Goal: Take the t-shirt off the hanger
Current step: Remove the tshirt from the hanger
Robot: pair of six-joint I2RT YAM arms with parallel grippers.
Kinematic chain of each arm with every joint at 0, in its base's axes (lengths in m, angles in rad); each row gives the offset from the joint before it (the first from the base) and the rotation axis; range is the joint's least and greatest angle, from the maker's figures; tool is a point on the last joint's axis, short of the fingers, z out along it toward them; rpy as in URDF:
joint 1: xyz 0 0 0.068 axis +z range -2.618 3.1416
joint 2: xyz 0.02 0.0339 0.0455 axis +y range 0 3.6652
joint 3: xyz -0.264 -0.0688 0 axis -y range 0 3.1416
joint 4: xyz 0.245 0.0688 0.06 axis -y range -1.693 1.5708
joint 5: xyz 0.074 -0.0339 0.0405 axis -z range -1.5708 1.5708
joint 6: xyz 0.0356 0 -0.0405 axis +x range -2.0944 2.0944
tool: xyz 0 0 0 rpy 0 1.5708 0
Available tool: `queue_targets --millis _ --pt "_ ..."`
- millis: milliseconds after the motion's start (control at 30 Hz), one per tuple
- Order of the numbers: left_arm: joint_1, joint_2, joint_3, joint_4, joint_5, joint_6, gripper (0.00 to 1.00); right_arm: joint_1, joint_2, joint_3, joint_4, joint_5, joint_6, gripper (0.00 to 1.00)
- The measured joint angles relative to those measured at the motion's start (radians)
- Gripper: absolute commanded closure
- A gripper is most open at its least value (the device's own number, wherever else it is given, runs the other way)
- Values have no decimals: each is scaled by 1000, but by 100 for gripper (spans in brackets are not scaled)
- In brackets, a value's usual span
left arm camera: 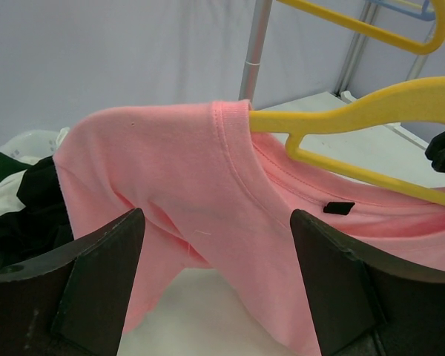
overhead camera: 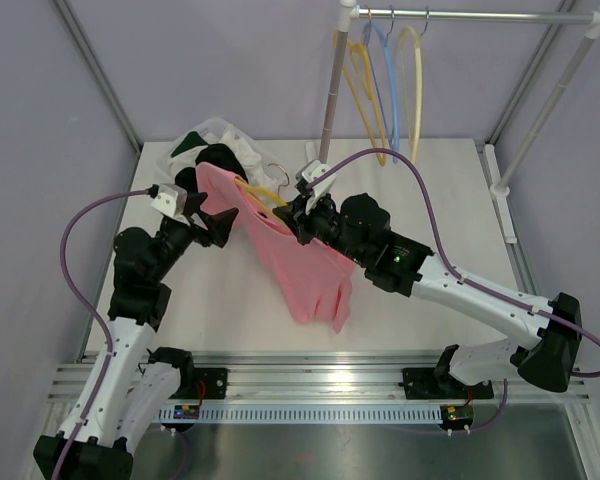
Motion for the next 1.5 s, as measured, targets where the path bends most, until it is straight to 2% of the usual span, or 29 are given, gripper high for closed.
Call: queue_targets --millis 267,600,800,933,1000,1067,1100,1133,1200,1500 --pt "0 77 1 10 23 -18 18 1 9 0 0 -2 0 100" --pt "0 85 1 40 47 -35 19 8 25 0 -6 -3 0 100" --pt "0 104 14 48 40 -47 35 10 25 0 -6 -4 0 100" --pt "0 128 25 56 24 -44 36 12 25 0 -7 -21 -1 100" --pt "0 136 26 62 21 -44 39 13 27 1 -8 -29 -1 100" --pt "0 146 31 63 20 -43 50 13 29 2 -8 -31 -1 100" --pt "0 152 34 63 20 -44 68 13 31 2 -8 -31 -1 100" --pt "0 157 37 63 18 -42 81 13 34 2 -8 -31 -1 100" --pt "0 165 41 63 15 -37 100 13 37 2 -10 -30 -1 100" --pt "0 174 64 12 -12 -18 100 13 64 53 -79 10 -43 100"
